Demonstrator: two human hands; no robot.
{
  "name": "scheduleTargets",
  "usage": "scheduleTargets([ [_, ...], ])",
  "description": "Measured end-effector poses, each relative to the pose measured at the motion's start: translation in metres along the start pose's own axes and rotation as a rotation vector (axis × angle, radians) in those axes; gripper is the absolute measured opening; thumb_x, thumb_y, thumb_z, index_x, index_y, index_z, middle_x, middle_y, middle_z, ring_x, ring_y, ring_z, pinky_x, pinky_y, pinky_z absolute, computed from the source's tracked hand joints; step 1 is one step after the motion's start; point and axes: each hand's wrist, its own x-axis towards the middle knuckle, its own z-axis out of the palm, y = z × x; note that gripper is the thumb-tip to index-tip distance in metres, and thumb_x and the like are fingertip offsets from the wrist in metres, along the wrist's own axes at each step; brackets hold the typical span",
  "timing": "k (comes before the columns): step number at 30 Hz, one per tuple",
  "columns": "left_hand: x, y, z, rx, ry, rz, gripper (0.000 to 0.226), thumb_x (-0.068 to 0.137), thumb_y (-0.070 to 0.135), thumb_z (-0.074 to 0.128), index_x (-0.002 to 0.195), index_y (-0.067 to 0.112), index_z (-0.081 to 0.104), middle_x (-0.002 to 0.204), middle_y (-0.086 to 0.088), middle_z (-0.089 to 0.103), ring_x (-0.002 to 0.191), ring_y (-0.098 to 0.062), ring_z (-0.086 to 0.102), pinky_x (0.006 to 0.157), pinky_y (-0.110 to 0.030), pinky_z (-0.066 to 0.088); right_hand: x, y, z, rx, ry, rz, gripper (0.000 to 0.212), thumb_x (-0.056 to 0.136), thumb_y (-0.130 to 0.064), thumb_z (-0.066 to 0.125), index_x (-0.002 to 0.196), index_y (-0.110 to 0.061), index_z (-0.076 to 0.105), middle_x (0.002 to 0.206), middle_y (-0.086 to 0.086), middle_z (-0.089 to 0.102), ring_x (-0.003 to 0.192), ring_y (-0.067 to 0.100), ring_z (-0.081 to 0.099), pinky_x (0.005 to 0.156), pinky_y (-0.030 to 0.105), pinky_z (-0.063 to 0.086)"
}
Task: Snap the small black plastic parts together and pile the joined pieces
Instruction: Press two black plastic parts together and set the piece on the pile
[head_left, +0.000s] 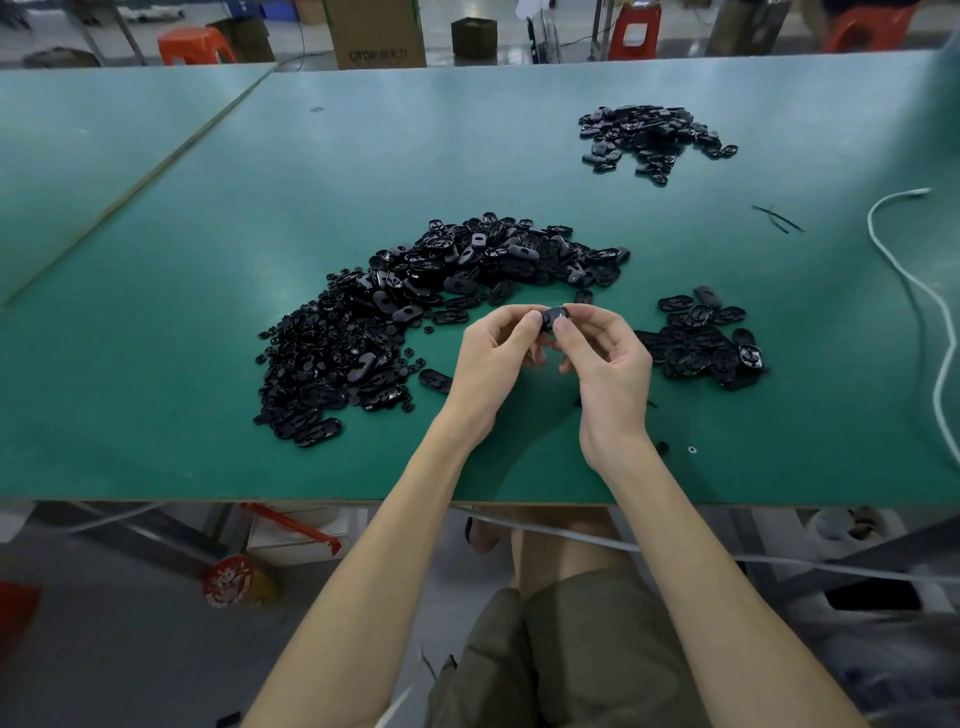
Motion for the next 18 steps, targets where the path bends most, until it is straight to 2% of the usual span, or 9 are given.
scheduleTargets([
  [9,-0.0014,0.0019,0.0003,-0.004,-0.014,0.009,0.018,0.105,0.011,0.055,0.102,0.015,0.073,0.073,0.008,0.071,0.063,-0.004,0.057,0.066,-0.016,0.048,0.0,-0.0001,-0.0005,0.01,-0.004,0.013,0.014,0.093,-0.01,0.075,0.102,-0.021,0.073,0.098,-0.004,0.079,0.088,0.009,0.073,0.066,0.017,0.052],
  [18,-0.0011,0.0017,0.0013,0.04,0.025,0.011,0.014,0.103,0.013,0.059,0.102,0.008,0.072,0.064,0.007,0.064,0.064,-0.007,0.058,0.067,-0.018,0.048,-0.0004,-0.0023,0.0,0.001,-0.015,-0.011,0.017,0.093,-0.007,0.074,0.098,-0.024,0.074,0.094,-0.007,0.079,0.087,0.007,0.072,0.067,0.018,0.051],
])
